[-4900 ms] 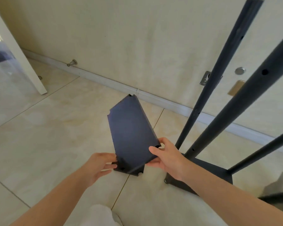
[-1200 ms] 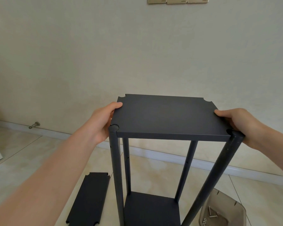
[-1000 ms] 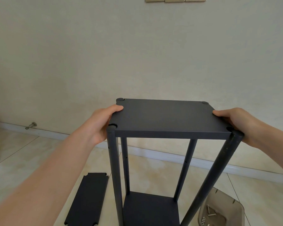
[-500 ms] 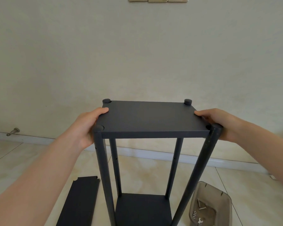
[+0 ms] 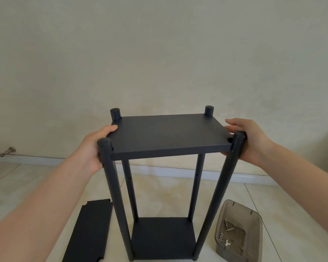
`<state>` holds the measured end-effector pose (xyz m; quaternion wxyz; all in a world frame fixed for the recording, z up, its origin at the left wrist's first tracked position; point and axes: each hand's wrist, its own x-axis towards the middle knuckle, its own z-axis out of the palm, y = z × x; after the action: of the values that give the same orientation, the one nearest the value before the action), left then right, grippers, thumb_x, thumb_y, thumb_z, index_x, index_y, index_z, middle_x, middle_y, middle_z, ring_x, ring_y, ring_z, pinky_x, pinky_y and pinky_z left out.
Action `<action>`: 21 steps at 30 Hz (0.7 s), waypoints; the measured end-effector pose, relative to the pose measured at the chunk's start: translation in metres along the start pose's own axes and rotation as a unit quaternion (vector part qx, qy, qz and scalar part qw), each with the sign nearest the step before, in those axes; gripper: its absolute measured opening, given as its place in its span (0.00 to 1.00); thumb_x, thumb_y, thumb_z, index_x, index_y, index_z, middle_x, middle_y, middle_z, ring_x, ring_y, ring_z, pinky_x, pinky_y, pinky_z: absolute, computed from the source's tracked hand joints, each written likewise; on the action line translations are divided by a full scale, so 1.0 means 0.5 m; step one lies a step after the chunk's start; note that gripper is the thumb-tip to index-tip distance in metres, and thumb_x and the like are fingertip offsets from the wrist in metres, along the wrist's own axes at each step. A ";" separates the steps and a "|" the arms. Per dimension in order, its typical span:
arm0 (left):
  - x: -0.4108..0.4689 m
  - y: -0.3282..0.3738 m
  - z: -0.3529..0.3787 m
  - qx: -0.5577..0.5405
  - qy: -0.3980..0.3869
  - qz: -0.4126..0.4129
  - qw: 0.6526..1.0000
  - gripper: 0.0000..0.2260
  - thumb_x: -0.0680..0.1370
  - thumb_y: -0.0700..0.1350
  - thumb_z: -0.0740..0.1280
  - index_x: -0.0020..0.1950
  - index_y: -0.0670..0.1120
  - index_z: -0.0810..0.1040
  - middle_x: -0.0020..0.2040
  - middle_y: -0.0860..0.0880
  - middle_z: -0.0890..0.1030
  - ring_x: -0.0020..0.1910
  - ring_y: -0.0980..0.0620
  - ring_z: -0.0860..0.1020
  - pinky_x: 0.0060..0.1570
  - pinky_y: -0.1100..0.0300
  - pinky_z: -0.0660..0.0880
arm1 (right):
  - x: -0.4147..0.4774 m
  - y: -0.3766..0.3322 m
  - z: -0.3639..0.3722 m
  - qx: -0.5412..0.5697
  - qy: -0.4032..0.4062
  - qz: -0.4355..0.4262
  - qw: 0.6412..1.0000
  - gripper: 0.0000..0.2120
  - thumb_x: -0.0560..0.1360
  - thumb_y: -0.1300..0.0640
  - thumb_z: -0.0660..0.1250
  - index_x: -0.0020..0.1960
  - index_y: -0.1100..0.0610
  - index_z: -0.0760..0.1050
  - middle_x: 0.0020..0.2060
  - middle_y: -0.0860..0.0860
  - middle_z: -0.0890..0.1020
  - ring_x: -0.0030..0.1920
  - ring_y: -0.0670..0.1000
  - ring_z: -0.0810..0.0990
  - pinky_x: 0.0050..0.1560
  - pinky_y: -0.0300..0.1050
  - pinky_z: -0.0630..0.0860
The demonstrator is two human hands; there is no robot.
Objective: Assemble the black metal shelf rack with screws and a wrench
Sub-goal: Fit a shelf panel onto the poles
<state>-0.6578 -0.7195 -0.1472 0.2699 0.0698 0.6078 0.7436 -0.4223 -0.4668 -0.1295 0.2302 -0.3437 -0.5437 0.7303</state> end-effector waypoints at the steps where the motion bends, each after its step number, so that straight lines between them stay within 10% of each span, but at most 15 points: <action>1: 0.000 -0.001 0.000 0.000 0.002 0.005 1.000 0.07 0.78 0.49 0.71 0.46 0.45 0.81 0.32 0.51 0.84 0.26 0.53 0.82 0.23 0.64 0.76 | -0.002 0.003 -0.001 0.008 0.001 -0.014 1.000 0.16 0.74 0.48 0.68 0.55 0.58 0.79 0.41 0.55 0.83 0.33 0.55 0.83 0.37 0.47 0.81; 21: -0.031 -0.026 -0.021 -0.003 -0.062 -0.001 0.998 0.09 0.75 0.47 0.73 0.54 0.46 0.82 0.42 0.51 0.86 0.34 0.53 0.84 0.40 0.58 0.76 | -0.020 0.029 0.010 0.016 0.035 -0.022 0.999 0.08 0.71 0.55 0.64 0.34 0.55 0.70 0.32 0.52 0.73 0.33 0.53 0.72 0.40 0.47 0.71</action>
<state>-0.6452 -0.7347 -0.1588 0.3079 0.1147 0.5879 0.7392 -0.4189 -0.4817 -0.1399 0.2703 -0.3538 -0.5311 0.7210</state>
